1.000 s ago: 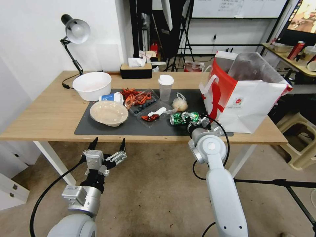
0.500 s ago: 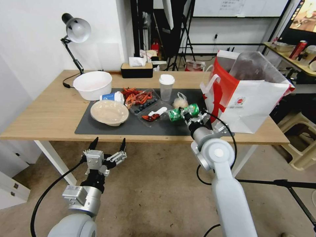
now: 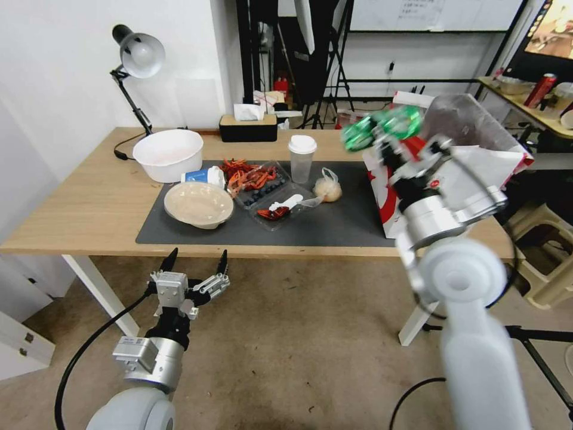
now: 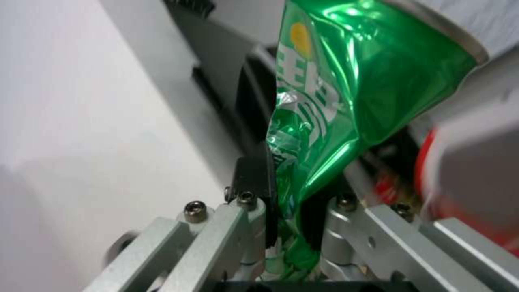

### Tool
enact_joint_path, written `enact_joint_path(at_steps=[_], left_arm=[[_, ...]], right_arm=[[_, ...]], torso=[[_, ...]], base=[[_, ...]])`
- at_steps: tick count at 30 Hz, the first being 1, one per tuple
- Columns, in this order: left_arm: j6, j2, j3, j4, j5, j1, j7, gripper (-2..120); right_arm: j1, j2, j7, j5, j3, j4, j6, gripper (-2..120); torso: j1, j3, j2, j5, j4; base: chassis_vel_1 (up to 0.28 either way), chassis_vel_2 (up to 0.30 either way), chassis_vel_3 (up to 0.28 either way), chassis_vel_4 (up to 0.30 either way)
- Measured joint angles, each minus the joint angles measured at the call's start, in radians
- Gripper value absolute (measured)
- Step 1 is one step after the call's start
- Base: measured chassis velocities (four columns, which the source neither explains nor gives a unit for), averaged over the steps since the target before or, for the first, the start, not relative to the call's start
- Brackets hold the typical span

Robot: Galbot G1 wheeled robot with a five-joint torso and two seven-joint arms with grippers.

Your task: Pick up the trash from the table and place it into the takeout bag.

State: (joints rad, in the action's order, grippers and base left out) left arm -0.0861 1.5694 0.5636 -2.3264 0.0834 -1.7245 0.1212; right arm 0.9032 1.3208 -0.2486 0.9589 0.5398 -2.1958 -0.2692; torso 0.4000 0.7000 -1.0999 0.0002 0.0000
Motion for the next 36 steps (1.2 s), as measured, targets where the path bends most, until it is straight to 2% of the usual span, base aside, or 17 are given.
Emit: enact_joint_path(at_steps=[6,9,14,17,20,22,23,25,26,29,30,34,35,36], left_arm=[[0.002,0.006,-0.012,0.002,-0.01,0.0,0.001,100],[0.002,0.011,-0.024,0.004,-0.016,0.002,0.001,100],[0.004,0.013,-0.03,0.006,-0.02,0.001,0.002,100],[0.01,0.013,-0.032,0.008,-0.021,0.0,0.002,100],[0.013,0.012,-0.032,0.009,-0.022,-0.001,0.003,100],[0.015,0.012,-0.033,0.011,-0.022,-0.001,0.003,100],[0.015,0.012,-0.033,0.011,-0.022,-0.001,0.003,100],[0.018,0.011,-0.037,0.013,-0.024,-0.002,0.004,100],[0.018,0.011,-0.037,0.013,-0.024,-0.002,0.004,100],[0.02,0.011,-0.041,0.016,-0.025,-0.001,0.004,100],[0.02,0.011,-0.041,0.016,-0.025,-0.001,0.004,100],[0.023,0.011,-0.044,0.017,-0.026,0.0,0.004,100],[0.023,0.011,-0.044,0.017,-0.026,0.0,0.004,100],[0.023,0.01,-0.044,0.018,-0.026,0.0,0.004,100]], right_arm=[[-0.07,-0.076,-0.016,-0.064,0.058,0.057,0.023,7],[-0.102,-0.115,-0.035,-0.144,0.07,0.119,0.031,7],[-0.114,-0.132,-0.065,-0.219,0.071,0.166,0.027,7],[-0.119,-0.135,-0.119,-0.255,0.068,0.201,-0.013,7],[-0.121,-0.132,-0.152,-0.25,0.067,0.205,-0.052,15],[-0.125,-0.131,-0.181,-0.241,0.066,0.207,-0.082,25],[-0.125,-0.131,-0.181,-0.241,0.066,0.207,-0.082,25],[-0.133,-0.132,-0.206,-0.23,0.066,0.207,-0.11,34],[-0.133,-0.132,-0.206,-0.23,0.066,0.207,-0.11,34],[-0.142,-0.137,-0.224,-0.218,0.066,0.207,-0.128,48],[-0.142,-0.137,-0.224,-0.218,0.066,0.207,-0.128,48],[-0.149,-0.15,-0.227,-0.216,0.07,0.207,-0.136,68],[-0.149,-0.15,-0.227,-0.216,0.07,0.207,-0.136,68],[-0.15,-0.152,-0.227,-0.214,0.071,0.207,-0.136,73]], torso=[[0.0,0.0,0.0,-0.0001,-0.0001],[0.0,0.0,0.0,-0.0001,0.0001],[0.0,0.0,0.0,0.0001,0.0],[0.0,0.0,0.0,0.0,0.0],[0.0,0.0,0.0,-0.0001,0.0],[0.0,0.0,0.0,-0.0003,0.0001],[0.0,0.0,0.0,-0.0003,0.0001],[0.0,0.0,0.0,-0.0003,0.0001],[0.0,0.0,0.0,-0.0003,0.0001],[0.0,0.0,0.0,-0.0003,0.0],[0.0,0.0,0.0,-0.0003,0.0],[0.0,0.0,0.0,-0.0002,-0.0001],[0.0,0.0,0.0,-0.0002,-0.0001],[0.0,0.0,0.0,-0.0002,0.0]], base=[[0.0,0.0,0.0,0.0],[0.0,0.0,0.0,0.0],[0.0,0.0,0.0,0.0],[0.0,0.0,0.0,0.0],[0.0,0.0,0.0,0.0],[0.0,0.0,0.0,0.0],[0.0,0.0,0.0,0.0],[0.0,0.0,0.0,0.0],[0.0,0.0,0.0,0.0],[0.0,0.0,0.0,0.0],[0.0,0.0,0.0,0.0],[0.0,0.0,0.0,0.0],[0.0,0.0,0.0,0.0],[0.0,0.0,0.0,0.0]])
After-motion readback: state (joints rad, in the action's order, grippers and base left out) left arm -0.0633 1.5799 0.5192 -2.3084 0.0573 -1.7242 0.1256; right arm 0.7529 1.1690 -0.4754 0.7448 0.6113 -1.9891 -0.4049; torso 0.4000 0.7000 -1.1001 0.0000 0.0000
